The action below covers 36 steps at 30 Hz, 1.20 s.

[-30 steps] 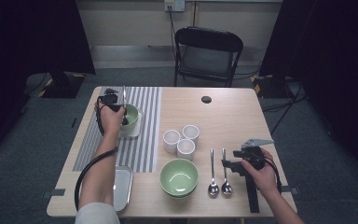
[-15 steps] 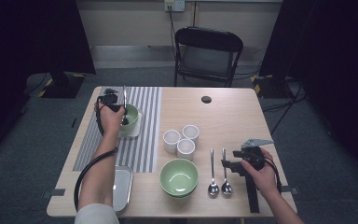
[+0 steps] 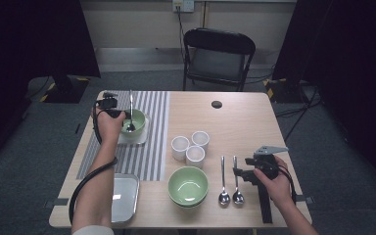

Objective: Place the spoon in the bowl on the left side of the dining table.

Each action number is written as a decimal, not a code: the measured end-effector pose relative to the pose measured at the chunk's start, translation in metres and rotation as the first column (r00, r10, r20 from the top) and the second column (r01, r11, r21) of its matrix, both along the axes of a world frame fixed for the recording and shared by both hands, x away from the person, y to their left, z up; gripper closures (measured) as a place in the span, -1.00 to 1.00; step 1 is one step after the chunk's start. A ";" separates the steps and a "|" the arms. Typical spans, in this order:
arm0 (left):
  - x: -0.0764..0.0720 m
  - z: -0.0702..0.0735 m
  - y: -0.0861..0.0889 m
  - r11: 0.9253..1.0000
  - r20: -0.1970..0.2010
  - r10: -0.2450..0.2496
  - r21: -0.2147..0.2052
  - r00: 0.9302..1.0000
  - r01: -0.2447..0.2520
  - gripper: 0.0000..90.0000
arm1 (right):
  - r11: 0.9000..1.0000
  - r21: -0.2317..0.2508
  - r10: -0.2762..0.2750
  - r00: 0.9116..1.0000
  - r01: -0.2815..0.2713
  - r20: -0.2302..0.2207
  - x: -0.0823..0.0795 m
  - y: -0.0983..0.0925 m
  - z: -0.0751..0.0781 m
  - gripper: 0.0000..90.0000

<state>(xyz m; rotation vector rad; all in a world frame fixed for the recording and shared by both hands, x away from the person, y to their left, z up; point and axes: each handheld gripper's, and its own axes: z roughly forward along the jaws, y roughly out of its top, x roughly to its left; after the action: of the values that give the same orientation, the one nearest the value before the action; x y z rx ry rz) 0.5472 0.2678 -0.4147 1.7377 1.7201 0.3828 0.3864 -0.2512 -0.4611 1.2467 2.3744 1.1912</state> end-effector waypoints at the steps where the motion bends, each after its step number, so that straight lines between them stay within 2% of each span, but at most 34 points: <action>1: -0.002 0.001 0.001 1.000 0.003 0.003 -0.004 1.000 -0.003 0.43 | 1.000 -0.001 0.000 1.000 0.000 0.000 0.000 0.000 0.000 -0.44; 11: -0.017 0.009 0.006 1.000 0.017 -0.012 -0.012 1.000 0.012 0.20 | 1.000 0.001 -0.006 1.000 0.006 0.001 0.000 -0.002 0.000 -0.44; 15: -0.025 0.011 0.005 0.999 0.017 -0.021 -0.039 1.000 0.021 0.07 | 1.000 -0.002 -0.007 1.000 0.007 0.002 0.000 -0.002 0.001 -0.44; 16: -0.027 0.011 0.006 0.999 0.023 -0.022 -0.029 0.999 0.023 0.05 | 1.000 -0.002 -0.009 1.000 0.009 0.003 0.000 -0.002 0.001 -0.43; 18: -0.029 0.011 0.005 0.999 0.024 -0.025 -0.043 0.999 0.026 0.01 | 1.000 -0.005 -0.008 1.000 0.008 0.004 0.000 -0.002 0.001 -0.44; 20: -0.033 0.012 0.005 0.999 0.028 -0.026 -0.038 0.999 0.027 -0.03 | 1.000 -0.006 -0.010 1.000 0.010 0.004 0.000 -0.002 0.001 -0.44; 25: -0.041 0.013 0.005 0.998 0.040 -0.034 -0.054 0.999 0.036 -0.09 | 1.000 -0.010 -0.014 1.000 0.014 0.006 0.000 -0.003 0.002 -0.44; 27: -0.044 0.014 0.005 0.998 0.044 -0.039 -0.045 0.998 0.041 -0.11 | 1.000 -0.013 -0.013 1.000 0.013 0.008 0.000 -0.003 0.002 -0.44; 30: -0.049 0.014 0.005 0.997 0.046 -0.046 -0.056 0.998 0.048 -0.14 | 1.000 -0.012 -0.015 1.000 0.015 0.012 0.000 -0.003 0.002 -0.44; 36: -0.058 0.014 0.007 0.997 0.046 -0.059 -0.050 0.997 0.061 -0.17 | 1.000 -0.017 -0.021 1.000 0.021 0.008 0.000 -0.004 0.002 -0.44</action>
<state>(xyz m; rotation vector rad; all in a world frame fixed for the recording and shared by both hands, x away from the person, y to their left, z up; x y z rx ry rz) 0.4893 0.2745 -0.4010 1.7266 1.6286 0.3451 0.3862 -0.2552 -0.4595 1.2558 2.3549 1.1653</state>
